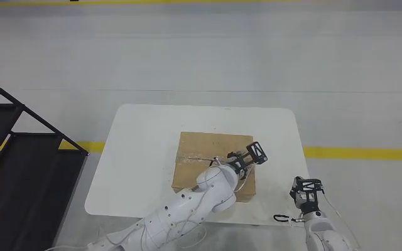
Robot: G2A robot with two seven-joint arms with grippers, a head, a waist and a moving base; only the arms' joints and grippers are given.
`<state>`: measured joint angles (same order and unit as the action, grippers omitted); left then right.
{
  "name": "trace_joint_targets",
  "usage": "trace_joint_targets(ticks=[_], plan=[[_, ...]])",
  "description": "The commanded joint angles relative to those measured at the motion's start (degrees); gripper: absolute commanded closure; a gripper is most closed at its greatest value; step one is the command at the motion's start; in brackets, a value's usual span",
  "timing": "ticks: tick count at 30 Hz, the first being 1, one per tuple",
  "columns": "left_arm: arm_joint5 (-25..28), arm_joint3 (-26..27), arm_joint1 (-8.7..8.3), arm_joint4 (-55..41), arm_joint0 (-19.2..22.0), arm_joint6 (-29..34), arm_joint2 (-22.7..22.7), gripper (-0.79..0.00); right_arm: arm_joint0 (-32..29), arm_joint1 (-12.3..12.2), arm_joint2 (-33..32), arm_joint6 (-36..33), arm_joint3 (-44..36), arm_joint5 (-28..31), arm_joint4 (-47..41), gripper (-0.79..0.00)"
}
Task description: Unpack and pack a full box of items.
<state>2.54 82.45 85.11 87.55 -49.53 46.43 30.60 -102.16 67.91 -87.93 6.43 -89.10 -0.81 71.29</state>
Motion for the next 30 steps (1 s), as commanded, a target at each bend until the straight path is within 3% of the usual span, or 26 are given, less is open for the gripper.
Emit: trace_joint_targets(ticks=[1,2,7,11,16,21,30], plan=[[0.18,-0.42,0.27,0.4,-0.02,0.13,0.11,-0.326,0.04,0.06,0.02,0.1,0.05,0.0,-0.08,0.0],[0.23,-0.66,0.4,0.55,-0.05,0.18,0.17,-0.28,0.05,0.09,0.02,0.13,0.09,0.02,-0.08,0.0],[0.57,-1.45,0.97,1.16,-0.5,0.4,0.46,-0.292,0.23,0.2,0.09,0.19,0.32,0.27,0.23,0.0],[0.67,-1.94,1.37,1.38,-0.8,0.42,1.03,-0.259,0.28,0.29,0.08,0.25,0.43,0.32,0.32,0.0],[0.64,-2.49,1.75,2.0,-1.31,0.2,1.84,-0.163,0.06,0.42,0.13,0.29,0.35,0.3,0.39,0.0],[0.59,-2.72,2.03,2.67,-1.93,-0.13,2.74,0.0,0.0,0.53,0.18,0.28,0.25,0.34,0.6,0.0],[-1.05,-1.17,1.96,5.13,-3.94,-0.6,5.54,0.0,-0.22,0.71,0.16,0.14,-0.34,0.55,0.79,0.0]])
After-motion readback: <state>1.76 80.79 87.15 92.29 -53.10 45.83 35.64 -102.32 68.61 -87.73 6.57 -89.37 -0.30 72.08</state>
